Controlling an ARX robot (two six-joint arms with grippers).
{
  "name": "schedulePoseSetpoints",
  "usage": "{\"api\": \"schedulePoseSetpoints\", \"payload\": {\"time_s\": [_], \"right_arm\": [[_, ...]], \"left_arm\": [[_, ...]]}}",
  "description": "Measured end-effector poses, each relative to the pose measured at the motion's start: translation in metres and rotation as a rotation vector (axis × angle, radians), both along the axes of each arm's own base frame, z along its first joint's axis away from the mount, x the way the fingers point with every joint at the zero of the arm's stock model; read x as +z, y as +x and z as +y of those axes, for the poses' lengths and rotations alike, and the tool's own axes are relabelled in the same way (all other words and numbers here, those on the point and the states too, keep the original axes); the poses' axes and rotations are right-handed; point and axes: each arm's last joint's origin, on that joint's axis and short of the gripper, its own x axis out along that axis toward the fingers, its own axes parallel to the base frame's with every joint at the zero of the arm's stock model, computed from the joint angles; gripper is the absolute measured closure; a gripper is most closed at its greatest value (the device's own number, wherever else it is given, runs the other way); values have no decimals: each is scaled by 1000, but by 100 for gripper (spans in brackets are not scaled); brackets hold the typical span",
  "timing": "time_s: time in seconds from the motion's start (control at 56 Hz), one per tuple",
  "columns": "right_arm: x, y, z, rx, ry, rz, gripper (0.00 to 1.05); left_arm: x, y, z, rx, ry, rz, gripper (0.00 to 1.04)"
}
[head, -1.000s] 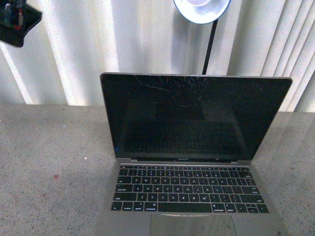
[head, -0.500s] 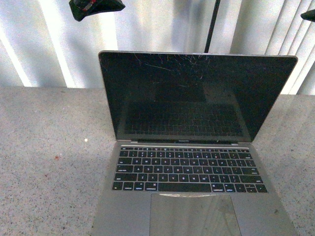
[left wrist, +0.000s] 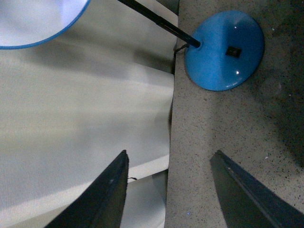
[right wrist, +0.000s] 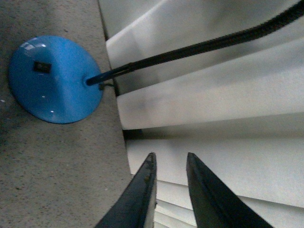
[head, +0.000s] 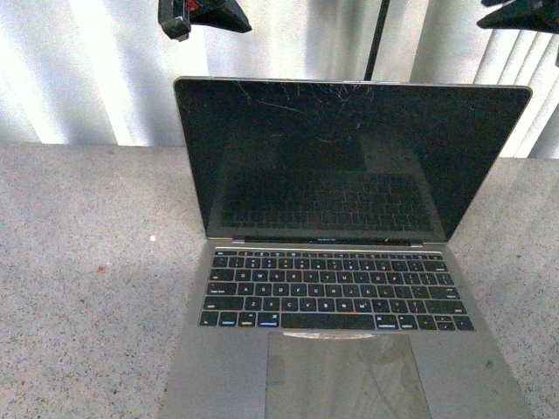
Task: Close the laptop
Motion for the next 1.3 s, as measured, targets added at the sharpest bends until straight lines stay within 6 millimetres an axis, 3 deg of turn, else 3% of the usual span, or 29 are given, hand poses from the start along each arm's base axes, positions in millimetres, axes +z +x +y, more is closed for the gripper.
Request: {"api": "schedulePoseSetpoints", "payload": {"time_s": [0.125, 0.304, 0.732, 1.304], "right_arm": [[-4, 1, 6, 23, -8, 40, 102], [-12, 5, 10, 41, 1, 123, 102], [1, 11, 22, 58, 85, 283, 102], [-16, 7, 37, 87, 94, 402, 102]], "left_arm": [[-1, 2, -2, -16, 33, 1, 73], [-2, 4, 0, -23, 63, 29, 102], [-11, 8, -4, -57, 107, 74, 101], [-22, 2, -18, -90, 106, 96, 101]]}}
